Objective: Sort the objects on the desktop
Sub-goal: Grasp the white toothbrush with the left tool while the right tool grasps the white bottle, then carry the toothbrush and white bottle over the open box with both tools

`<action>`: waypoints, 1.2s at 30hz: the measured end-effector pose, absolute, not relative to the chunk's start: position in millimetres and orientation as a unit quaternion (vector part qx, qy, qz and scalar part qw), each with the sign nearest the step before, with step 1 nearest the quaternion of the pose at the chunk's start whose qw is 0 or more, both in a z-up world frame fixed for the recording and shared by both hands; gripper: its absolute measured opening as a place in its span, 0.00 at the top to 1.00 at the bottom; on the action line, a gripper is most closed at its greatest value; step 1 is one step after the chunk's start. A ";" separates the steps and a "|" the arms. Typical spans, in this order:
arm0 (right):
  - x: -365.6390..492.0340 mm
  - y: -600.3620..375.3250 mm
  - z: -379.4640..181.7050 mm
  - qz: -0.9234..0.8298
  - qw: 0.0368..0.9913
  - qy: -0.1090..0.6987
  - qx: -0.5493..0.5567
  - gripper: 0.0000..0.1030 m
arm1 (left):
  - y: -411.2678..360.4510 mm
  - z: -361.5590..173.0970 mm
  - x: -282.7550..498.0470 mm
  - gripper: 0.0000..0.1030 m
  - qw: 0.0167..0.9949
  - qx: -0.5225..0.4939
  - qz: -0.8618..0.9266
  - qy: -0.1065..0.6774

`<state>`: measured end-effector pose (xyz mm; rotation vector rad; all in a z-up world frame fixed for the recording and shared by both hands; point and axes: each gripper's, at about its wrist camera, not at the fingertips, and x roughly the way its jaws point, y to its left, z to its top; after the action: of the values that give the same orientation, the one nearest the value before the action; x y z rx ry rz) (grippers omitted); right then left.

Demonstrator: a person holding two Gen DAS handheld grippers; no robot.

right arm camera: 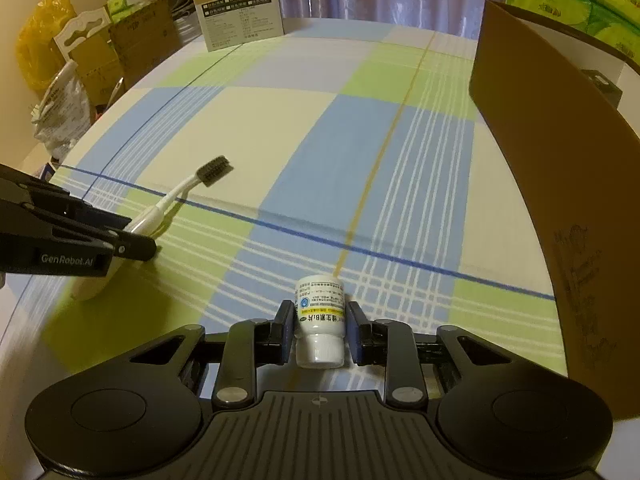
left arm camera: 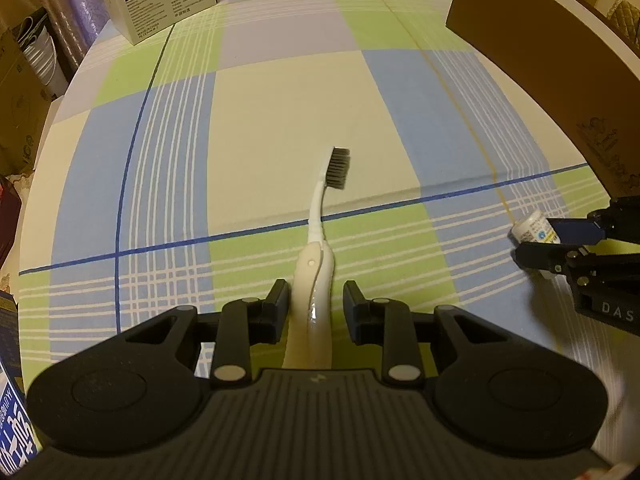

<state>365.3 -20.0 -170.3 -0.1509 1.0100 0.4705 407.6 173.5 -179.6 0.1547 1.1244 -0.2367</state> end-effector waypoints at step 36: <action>285.7 -92.9 -121.8 0.157 0.853 0.496 0.042 0.76 | 111.6 -140.7 336.7 0.84 0.828 0.069 -0.221 0.510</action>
<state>285.7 -92.9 -121.8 0.0892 1.0439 0.3305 336.7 111.6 -140.7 0.1473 1.0834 -0.4698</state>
